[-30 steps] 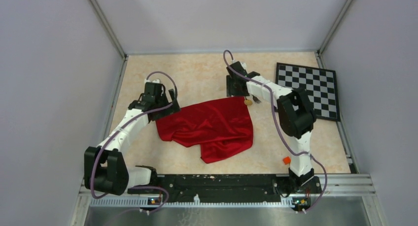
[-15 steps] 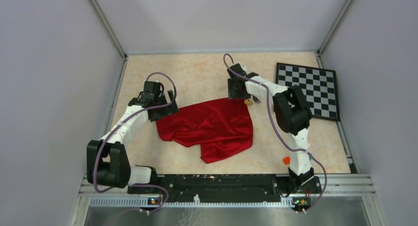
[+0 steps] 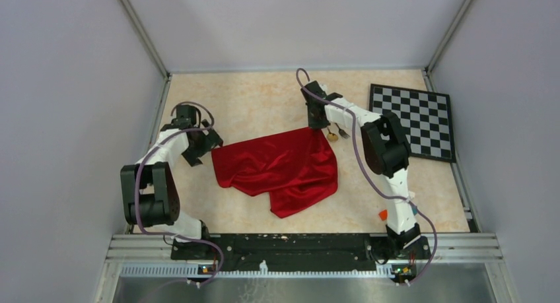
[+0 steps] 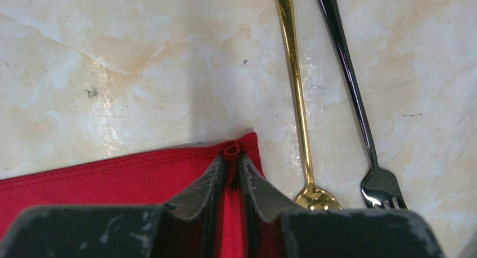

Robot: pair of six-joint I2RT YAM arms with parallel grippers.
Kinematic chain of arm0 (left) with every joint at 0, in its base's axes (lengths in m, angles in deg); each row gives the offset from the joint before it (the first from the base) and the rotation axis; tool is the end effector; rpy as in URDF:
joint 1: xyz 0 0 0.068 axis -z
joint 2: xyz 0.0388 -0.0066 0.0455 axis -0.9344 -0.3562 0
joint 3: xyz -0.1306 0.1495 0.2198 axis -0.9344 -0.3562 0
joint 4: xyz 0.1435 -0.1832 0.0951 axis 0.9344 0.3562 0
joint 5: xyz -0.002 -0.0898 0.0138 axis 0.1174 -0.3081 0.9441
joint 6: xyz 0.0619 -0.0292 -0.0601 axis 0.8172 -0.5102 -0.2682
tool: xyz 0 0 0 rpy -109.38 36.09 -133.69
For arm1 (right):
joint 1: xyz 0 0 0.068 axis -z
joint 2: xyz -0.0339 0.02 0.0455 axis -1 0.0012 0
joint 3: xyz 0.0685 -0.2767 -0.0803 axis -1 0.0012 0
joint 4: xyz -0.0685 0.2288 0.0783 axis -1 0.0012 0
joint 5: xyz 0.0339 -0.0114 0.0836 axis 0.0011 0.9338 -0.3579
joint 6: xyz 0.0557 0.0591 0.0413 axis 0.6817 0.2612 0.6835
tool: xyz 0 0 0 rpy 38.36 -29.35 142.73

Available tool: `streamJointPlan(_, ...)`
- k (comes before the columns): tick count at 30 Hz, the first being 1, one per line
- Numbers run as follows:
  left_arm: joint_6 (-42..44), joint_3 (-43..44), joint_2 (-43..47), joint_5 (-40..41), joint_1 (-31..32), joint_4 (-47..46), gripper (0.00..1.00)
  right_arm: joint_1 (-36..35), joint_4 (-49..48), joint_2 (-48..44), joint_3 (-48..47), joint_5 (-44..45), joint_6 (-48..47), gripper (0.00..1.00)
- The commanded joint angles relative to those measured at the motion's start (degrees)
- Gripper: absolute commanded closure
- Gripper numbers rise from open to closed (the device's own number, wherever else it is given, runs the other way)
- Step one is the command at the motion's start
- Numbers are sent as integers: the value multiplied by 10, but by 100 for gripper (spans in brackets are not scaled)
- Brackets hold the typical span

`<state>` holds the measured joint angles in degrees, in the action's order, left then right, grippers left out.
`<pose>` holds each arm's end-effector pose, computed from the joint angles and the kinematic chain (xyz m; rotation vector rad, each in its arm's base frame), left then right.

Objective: Fold the napkin into a case and place the utensils inside
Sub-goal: Pick up the crumpled napkin from the center of the board.

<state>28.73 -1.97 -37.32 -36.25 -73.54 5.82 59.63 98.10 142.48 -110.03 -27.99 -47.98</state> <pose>0.3039 0.0225 0.1938 -0.9108 2.5498 -0.1782 0.4410 0.2332 0.1547 -0.0660 2.5844 -0.0054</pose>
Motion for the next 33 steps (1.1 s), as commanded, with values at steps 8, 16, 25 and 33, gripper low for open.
streamJointPlan(8,43,58,-94,18,12,-17,22,-1,-25,-25,26,-7,-28,100)
streamJointPlan(16,20,116,-160,102,54,35,15,-1,-32,-25,27,-10,-35,100)
streamJointPlan(25,-33,85,-200,72,65,23,30,-1,-41,-34,37,-25,-32,100)
streamJointPlan(33,-9,97,-170,86,60,3,90,-4,-36,-57,23,-41,-38,100)
